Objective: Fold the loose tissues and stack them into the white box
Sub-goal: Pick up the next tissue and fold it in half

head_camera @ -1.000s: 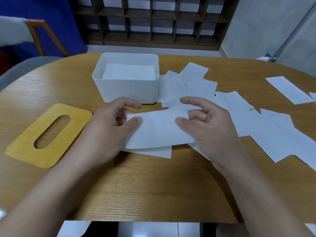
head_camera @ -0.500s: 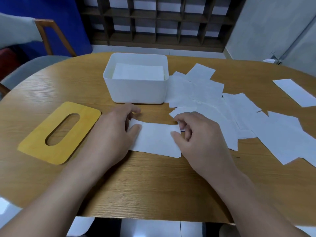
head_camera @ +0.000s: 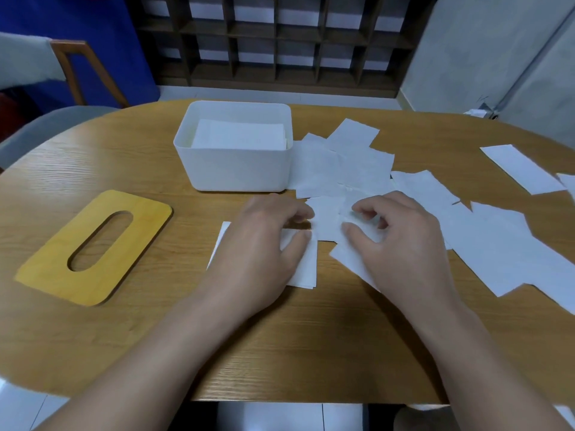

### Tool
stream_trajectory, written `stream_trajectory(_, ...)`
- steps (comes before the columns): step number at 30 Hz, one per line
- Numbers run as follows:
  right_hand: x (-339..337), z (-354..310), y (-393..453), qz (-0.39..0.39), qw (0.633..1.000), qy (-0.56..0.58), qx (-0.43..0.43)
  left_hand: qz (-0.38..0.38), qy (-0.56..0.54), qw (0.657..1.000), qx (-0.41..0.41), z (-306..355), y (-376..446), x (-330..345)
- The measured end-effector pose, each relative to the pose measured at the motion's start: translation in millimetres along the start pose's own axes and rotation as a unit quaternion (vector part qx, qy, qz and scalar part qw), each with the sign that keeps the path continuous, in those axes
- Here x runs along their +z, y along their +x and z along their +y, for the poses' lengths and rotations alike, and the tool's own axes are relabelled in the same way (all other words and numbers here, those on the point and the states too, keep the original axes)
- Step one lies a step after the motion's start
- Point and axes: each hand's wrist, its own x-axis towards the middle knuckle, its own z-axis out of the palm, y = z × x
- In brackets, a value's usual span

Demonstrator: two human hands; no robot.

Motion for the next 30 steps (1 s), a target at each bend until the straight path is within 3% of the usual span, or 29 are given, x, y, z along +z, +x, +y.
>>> stream_trajectory(9,-2,16,5,-0.001,1.000,-0.005,0.004,-0.037,0.019,0.999,0.010,22,6,30)
stream_trajectory(21,10,18,18,-0.003,0.995,-0.094,-0.035,-0.048,0.060,0.997,0.015,27,13,44)
stream_trajectory(27,2,13,14,0.015,0.999,-0.045,-0.027,-0.039,0.050,0.998,0.016,26,13,43)
stream_trajectory(30,-5,5,7,0.031,0.999,0.011,-0.030,-0.013,-0.027,0.999,-0.030,32,14,37)
